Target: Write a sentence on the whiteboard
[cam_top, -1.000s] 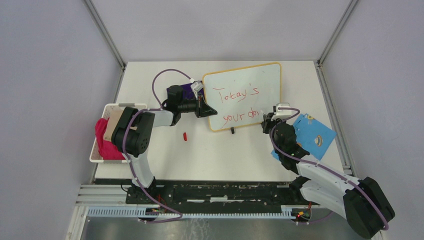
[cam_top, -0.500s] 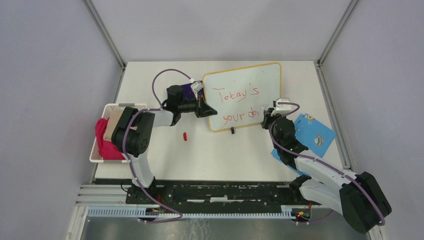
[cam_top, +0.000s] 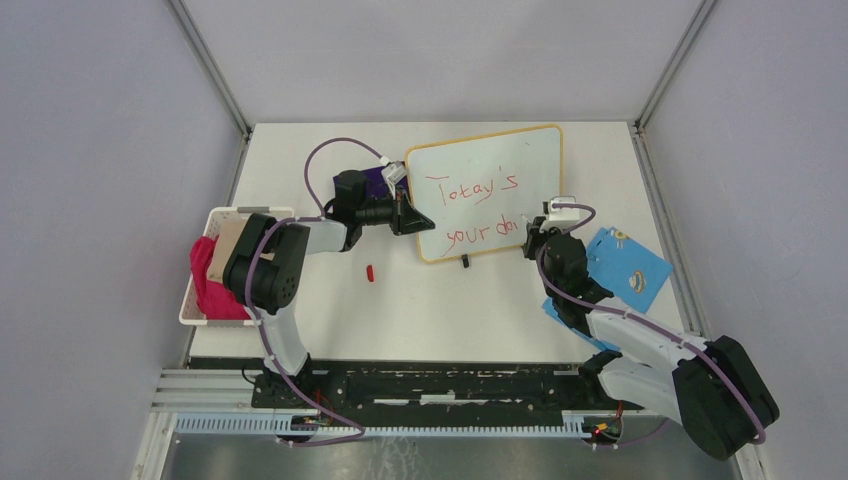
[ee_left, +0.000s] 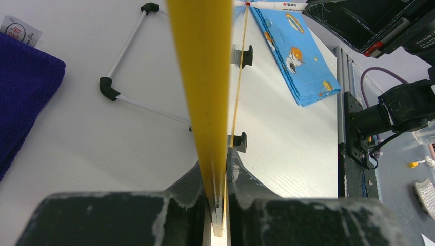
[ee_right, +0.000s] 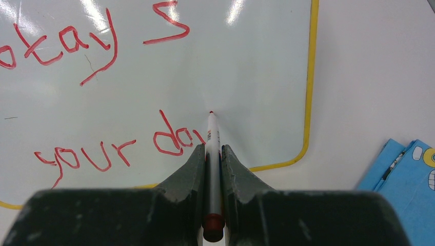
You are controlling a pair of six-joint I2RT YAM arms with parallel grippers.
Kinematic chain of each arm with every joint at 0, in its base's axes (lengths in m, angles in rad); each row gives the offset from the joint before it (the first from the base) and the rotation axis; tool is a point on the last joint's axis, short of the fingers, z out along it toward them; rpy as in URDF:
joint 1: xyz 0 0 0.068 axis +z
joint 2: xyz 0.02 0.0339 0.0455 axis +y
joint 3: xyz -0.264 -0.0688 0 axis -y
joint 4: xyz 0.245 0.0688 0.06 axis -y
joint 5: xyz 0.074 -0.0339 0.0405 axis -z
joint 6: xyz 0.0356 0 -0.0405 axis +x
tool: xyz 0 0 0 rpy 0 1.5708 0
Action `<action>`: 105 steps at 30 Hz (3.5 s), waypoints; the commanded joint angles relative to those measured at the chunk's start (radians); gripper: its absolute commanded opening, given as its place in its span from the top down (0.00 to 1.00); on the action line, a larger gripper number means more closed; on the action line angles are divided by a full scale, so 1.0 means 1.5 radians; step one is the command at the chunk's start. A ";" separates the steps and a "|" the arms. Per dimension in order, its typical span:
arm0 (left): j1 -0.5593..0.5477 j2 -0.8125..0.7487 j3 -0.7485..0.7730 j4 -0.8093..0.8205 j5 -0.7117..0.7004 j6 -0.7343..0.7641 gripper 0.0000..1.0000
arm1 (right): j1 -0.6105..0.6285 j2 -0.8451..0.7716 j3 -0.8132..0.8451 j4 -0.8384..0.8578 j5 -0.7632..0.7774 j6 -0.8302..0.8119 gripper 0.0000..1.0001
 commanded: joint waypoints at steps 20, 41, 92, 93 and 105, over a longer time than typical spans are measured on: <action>-0.023 0.036 -0.017 -0.130 -0.116 0.091 0.98 | -0.004 -0.022 -0.054 0.003 -0.049 0.030 1.00; -0.026 0.036 -0.015 -0.136 -0.116 0.095 0.98 | 0.003 -0.019 -0.069 0.010 -0.118 0.046 1.00; -0.028 0.044 -0.008 -0.159 -0.135 0.110 0.98 | 0.011 -0.371 -0.131 -0.151 0.073 0.093 1.00; -0.028 0.045 -0.007 -0.161 -0.135 0.110 0.98 | 0.010 -0.373 -0.143 -0.140 0.063 0.115 1.00; -0.028 0.047 -0.006 -0.168 -0.139 0.113 0.98 | -0.051 -0.293 -0.142 0.016 -0.080 0.249 1.00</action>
